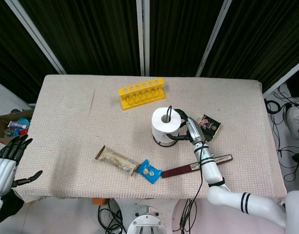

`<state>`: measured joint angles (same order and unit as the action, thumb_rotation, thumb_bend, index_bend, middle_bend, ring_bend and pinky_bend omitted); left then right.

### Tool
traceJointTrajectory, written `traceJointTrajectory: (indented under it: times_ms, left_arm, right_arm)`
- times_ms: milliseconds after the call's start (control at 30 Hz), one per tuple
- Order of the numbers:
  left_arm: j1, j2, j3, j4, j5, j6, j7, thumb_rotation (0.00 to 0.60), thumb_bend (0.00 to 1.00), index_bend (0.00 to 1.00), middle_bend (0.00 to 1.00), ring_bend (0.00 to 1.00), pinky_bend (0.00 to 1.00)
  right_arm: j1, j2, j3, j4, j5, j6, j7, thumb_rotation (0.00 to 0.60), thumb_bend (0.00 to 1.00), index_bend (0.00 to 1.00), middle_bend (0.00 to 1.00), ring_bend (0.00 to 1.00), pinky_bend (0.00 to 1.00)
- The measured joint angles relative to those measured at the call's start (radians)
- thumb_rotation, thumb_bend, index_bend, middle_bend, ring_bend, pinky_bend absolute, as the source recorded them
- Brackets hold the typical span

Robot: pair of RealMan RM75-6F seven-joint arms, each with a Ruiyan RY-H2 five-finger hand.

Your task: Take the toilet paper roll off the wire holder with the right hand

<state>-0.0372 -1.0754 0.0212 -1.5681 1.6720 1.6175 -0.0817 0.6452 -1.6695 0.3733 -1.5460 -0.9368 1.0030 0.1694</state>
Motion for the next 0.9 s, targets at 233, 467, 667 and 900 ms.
traceJointTrajectory:
  times_ms: [233, 467, 667, 900]
  left_arm:
    - [-0.002, -0.002, 0.001, -0.004, 0.002, -0.005, 0.01, 0.442, 0.15, 0.1, 0.06, 0.06, 0.22]
    - [-0.004, -0.003, 0.001, -0.006, 0.0, -0.009, 0.016, 0.442, 0.15, 0.1, 0.06, 0.06, 0.22]
    - [-0.003, -0.002, 0.001, -0.004, -0.001, -0.008, 0.012, 0.44, 0.15, 0.1, 0.06, 0.06, 0.22]
    - [-0.004, -0.002, 0.0, -0.002, -0.002, -0.01, 0.008, 0.443, 0.16, 0.1, 0.06, 0.06, 0.22]
  right_arm:
    - [-0.043, 0.058, 0.032, -0.13, -0.143, 0.106, 0.065, 0.6, 0.21, 0.58, 0.49, 0.47, 0.49]
    - [-0.083, 0.135, 0.093, -0.292, -0.264, 0.214, 0.144, 0.6, 0.21, 0.58, 0.49, 0.47, 0.49]
    - [-0.13, 0.2, 0.126, -0.39, -0.361, 0.306, 0.226, 0.6, 0.21, 0.59, 0.49, 0.47, 0.49]
    - [-0.253, 0.295, 0.085, -0.378, -0.441, 0.431, 0.252, 0.6, 0.21, 0.59, 0.49, 0.47, 0.49]
